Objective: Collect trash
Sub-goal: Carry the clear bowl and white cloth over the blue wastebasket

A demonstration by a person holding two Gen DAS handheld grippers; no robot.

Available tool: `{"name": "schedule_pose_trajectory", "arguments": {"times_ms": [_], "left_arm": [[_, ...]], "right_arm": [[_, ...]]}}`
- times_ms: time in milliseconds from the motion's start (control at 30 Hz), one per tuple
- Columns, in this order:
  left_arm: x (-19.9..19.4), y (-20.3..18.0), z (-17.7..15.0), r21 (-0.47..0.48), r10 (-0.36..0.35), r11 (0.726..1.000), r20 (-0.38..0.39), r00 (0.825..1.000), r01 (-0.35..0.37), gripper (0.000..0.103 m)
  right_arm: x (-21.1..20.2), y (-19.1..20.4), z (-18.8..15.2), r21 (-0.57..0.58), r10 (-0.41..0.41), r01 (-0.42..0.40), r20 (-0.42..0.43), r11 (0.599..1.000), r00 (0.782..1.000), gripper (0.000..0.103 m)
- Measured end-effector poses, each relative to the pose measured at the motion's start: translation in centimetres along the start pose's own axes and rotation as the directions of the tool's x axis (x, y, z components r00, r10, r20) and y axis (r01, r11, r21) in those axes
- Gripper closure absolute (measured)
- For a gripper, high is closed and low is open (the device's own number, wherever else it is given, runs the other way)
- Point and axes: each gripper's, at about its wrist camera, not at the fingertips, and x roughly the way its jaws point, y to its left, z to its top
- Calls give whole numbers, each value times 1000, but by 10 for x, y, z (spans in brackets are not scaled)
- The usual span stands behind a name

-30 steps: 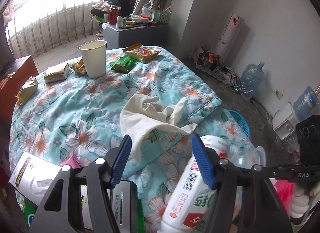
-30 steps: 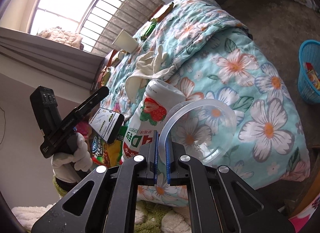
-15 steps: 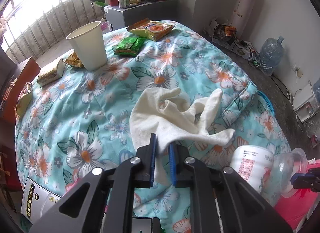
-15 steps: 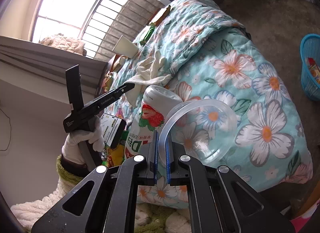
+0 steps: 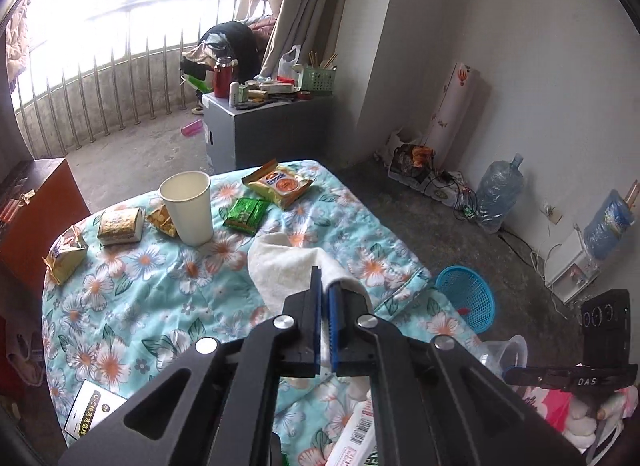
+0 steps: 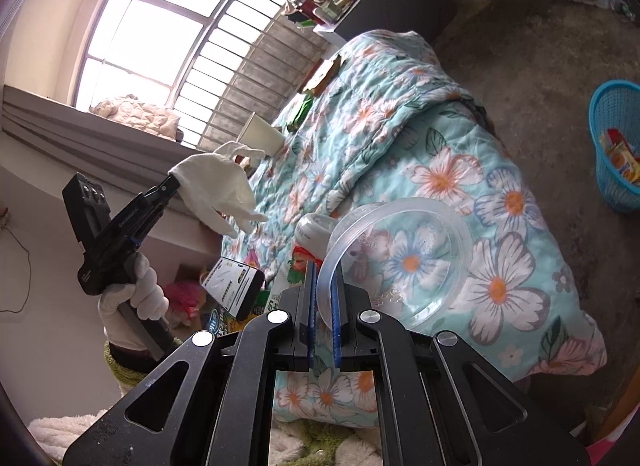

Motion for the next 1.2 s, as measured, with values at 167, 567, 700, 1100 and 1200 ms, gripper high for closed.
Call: {"name": "schedule_pose_trajectory", "arguments": {"times_ms": [167,567,700,1100,1200], "left_arm": [[-13,-33,18,15,-138,990,32,990,138,101],[85,-183,46,134,-379,905,-174,909,403,101],[146,-243,41,172,-380,882,-292,878,439,101],[316,-394,12,278,-253,861,-494,832,426,101],[353,-415,7,293,-201,874,-507,838,387,96]], "right_arm": [[-35,-13,4,30,-14,11,98,999,995,98],[-134,-97,21,242,-168,93,309,966,936,98],[-147,-142,32,343,-204,86,327,936,923,98],[-125,-283,91,576,-256,73,243,814,936,98],[-118,-321,110,638,-275,58,246,768,930,95]]}}
